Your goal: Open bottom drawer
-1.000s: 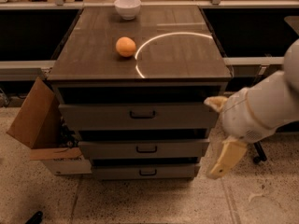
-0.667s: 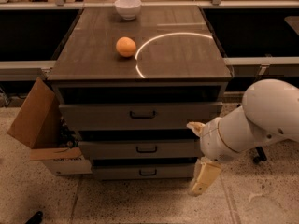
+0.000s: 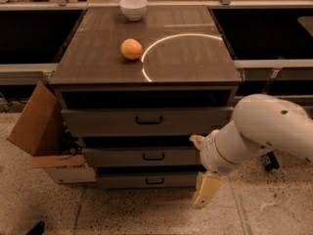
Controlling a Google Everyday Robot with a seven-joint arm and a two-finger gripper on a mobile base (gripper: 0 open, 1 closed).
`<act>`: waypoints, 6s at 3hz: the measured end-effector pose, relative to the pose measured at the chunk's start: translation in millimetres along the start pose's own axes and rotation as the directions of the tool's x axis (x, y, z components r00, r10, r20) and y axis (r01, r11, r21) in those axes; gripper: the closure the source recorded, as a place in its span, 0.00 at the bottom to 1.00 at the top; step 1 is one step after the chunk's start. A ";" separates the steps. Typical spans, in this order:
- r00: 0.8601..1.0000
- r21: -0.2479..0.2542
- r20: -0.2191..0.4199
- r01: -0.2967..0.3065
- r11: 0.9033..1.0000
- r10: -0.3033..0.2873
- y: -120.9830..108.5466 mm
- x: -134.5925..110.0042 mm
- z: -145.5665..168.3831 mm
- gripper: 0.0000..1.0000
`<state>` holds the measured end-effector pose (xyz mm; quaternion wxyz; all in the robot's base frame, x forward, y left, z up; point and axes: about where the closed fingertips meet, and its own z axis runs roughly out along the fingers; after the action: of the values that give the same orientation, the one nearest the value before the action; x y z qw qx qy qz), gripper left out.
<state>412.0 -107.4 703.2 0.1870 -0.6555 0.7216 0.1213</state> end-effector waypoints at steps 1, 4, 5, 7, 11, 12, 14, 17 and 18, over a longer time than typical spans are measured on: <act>0.998 -0.040 -0.060 0.006 0.999 -0.009 3.3 17.5 63.4 0.00; 0.997 -0.111 -0.059 0.050 0.993 -0.057 15.9 37.7 166.7 0.00; 0.993 -0.178 -0.035 0.102 0.979 -0.110 31.6 51.8 241.1 0.00; 0.995 -0.330 0.047 0.097 0.939 -0.087 56.4 63.2 327.7 0.00; 0.991 -0.070 0.042 0.131 0.989 -0.128 -27.5 156.5 397.3 0.00; 0.991 -0.070 0.042 0.131 0.989 -0.128 -27.5 156.5 397.3 0.00; 0.979 -0.046 0.080 0.193 0.980 -0.189 -44.0 161.8 420.9 0.00; 0.961 0.028 0.104 0.254 0.967 -0.255 -105.4 171.8 466.5 0.00; 0.956 0.061 0.072 0.281 0.958 -0.285 -113.1 178.9 472.1 0.00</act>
Offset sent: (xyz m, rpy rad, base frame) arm 0.0035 0.0499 -0.2146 -0.0651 0.1419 0.0649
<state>563.7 -82.7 209.2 0.2477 -0.7417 0.6151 0.1013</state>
